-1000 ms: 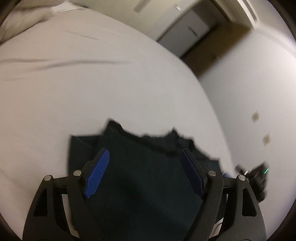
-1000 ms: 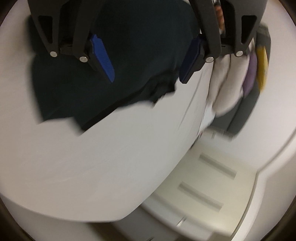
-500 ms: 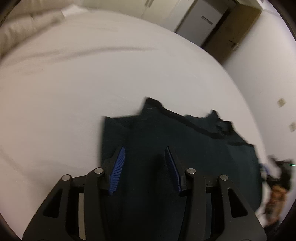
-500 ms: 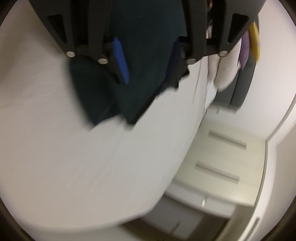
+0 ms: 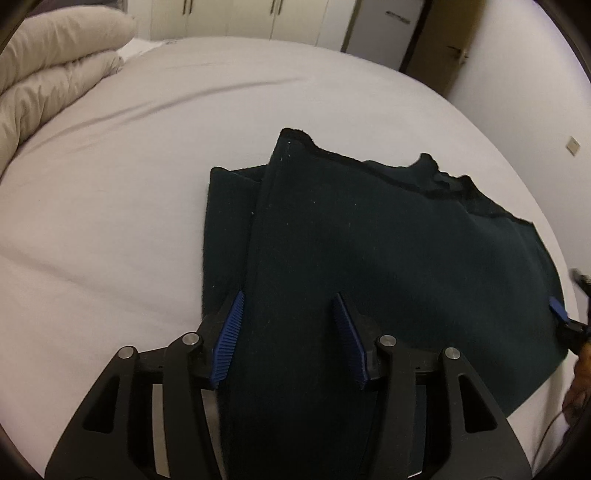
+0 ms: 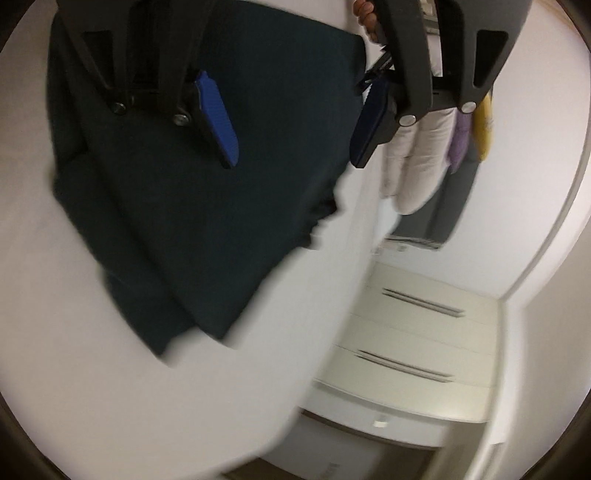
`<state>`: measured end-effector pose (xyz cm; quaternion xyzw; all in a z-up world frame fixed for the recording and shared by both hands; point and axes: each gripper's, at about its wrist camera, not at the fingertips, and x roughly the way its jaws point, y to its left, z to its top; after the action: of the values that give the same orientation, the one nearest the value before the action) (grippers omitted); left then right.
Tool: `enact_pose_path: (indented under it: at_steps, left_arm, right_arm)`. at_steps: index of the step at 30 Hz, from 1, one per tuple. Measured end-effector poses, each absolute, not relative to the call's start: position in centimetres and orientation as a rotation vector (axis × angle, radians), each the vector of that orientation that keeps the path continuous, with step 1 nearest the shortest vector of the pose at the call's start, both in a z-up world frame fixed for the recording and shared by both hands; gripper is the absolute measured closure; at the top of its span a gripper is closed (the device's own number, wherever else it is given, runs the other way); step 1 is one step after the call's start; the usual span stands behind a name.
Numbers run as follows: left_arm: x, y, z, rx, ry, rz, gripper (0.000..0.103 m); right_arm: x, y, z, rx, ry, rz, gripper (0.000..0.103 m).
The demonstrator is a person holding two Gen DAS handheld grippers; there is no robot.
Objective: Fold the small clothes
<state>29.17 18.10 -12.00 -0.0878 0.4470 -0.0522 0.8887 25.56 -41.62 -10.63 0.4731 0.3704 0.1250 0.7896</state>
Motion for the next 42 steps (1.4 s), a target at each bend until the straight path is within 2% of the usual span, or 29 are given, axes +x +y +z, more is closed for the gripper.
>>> enact_pose_path:
  at_steps: [1,2,4,5,8,12,13,15,20,21,23,24,25,27,29,30,35,38,42]
  left_arm:
    - [28.7,18.6,-11.9,-0.188,0.929,-0.11,0.054]
    - [28.3,18.9,-11.8,-0.2,0.926,-0.112,0.054]
    - [26.9,19.6,-11.6,-0.231,0.91,-0.117,0.054]
    - [26.3,19.8,-11.4,-0.245,0.899,-0.119,0.054]
    - [23.3,21.9,-10.4,-0.32,0.849,-0.105,0.054]
    - [21.2,24.0,-10.1,-0.47,0.823,-0.066,0.053]
    - [20.8,24.4,-10.1,-0.487,0.823,-0.057,0.048]
    - [20.7,24.7,-10.3,-0.493,0.833,-0.061,0.046]
    - [20.8,26.3,-11.7,-0.62,0.884,-0.072,0.045]
    - [20.7,26.7,-12.0,-0.649,0.885,-0.082,0.044]
    - [20.7,27.2,-12.4,-0.67,0.889,-0.099,0.044]
    - [20.9,27.3,-12.5,-0.678,0.89,-0.105,0.044]
    - [21.2,27.8,-12.6,-0.692,0.895,-0.113,0.044]
    - [22.4,28.4,-12.8,-0.729,0.919,-0.133,0.04]
    - [23.7,28.6,-13.2,-0.781,0.934,-0.177,0.025]
    - [24.5,28.7,-13.4,-0.796,0.948,-0.204,0.024]
    - [27.7,28.4,-13.9,-0.8,1.013,-0.249,0.024]
    - [28.7,28.7,-14.2,-0.853,1.039,-0.281,0.025]
    - [29.6,27.6,-13.9,-0.775,1.09,-0.344,0.025]
  right_arm:
    - [25.4,-41.9,-11.4,1.031,0.792,0.262,0.058]
    - [25.1,-42.2,-11.9,1.056,0.776,0.266,0.068]
    - [23.7,-43.8,-12.3,1.127,0.736,0.241,0.071]
    - [23.0,-44.4,-12.0,1.13,0.713,0.224,0.067]
    - [20.8,-45.0,-9.6,1.059,0.674,0.164,0.045]
    - [20.6,-41.8,-6.6,1.015,0.629,0.28,0.041]
    - [21.1,-40.1,-5.8,0.988,0.634,0.33,0.039]
    - [22.4,-37.8,-5.0,0.938,0.662,0.404,0.037]
    - [24.6,-34.3,-8.4,0.925,0.796,0.457,0.033]
    - [24.7,-34.5,-10.0,0.937,0.839,0.415,0.034]
    - [24.4,-35.7,-12.0,0.963,0.843,0.376,0.069]
    - [24.0,-36.4,-12.5,0.987,0.838,0.372,0.072]
    - [23.3,-36.9,-12.6,1.012,0.832,0.367,0.072]
    - [22.2,-37.9,-11.9,1.017,0.809,0.329,0.064]
    - [21.3,-38.7,-10.7,1.016,0.771,0.312,0.047]
    - [21.0,-38.8,-10.2,1.027,0.744,0.325,0.045]
    - [21.1,-37.8,-8.1,1.082,0.702,0.463,0.044]
    - [22.7,-35.4,-8.0,1.084,0.727,0.513,0.044]
    - [24.4,-32.3,-8.5,1.07,0.779,0.556,0.044]
